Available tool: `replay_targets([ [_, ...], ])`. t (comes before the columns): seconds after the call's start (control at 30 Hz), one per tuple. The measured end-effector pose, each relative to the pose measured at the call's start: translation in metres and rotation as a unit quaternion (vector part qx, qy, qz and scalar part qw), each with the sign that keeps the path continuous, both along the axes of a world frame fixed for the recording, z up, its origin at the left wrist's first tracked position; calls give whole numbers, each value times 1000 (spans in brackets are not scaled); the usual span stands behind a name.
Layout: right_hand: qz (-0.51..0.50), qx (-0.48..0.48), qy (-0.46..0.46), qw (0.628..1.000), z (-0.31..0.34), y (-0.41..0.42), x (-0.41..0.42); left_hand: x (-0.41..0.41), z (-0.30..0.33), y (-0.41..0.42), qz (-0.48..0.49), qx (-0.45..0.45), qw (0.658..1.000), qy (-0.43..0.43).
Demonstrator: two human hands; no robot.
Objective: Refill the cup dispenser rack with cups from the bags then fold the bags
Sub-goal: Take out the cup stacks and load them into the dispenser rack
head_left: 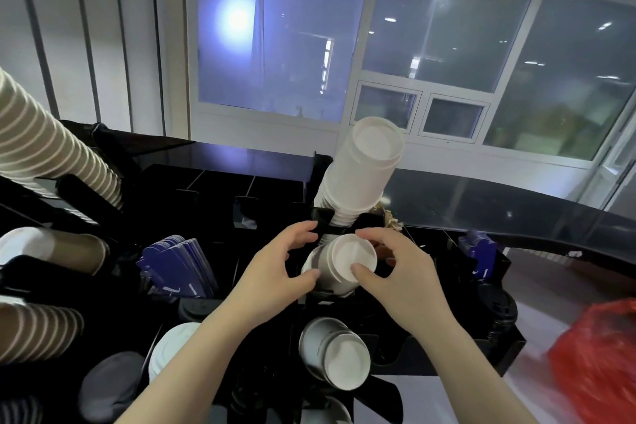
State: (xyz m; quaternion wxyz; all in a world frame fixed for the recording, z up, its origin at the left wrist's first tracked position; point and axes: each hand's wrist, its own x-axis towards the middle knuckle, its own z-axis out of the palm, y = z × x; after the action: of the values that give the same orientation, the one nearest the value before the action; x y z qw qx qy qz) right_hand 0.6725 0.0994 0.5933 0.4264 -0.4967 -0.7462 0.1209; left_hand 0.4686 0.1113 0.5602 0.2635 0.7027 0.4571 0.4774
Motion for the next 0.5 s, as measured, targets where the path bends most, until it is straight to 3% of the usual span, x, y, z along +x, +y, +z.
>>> replay_targets([
  [0.1,-5,16,-1,1000,6,1,-1,0,6,0,33,28,999,-27],
  [0.23,-51,54,122,990,20,11,-4,-3,17,9,80,60,993,-64],
  [0.3,-46,58,130,989,36,20,-8,-4,25,22,66,51,994,-68],
  [0.5,-6,-8,112,994,64,57,-24,10,40,60,0,31,999,30],
])
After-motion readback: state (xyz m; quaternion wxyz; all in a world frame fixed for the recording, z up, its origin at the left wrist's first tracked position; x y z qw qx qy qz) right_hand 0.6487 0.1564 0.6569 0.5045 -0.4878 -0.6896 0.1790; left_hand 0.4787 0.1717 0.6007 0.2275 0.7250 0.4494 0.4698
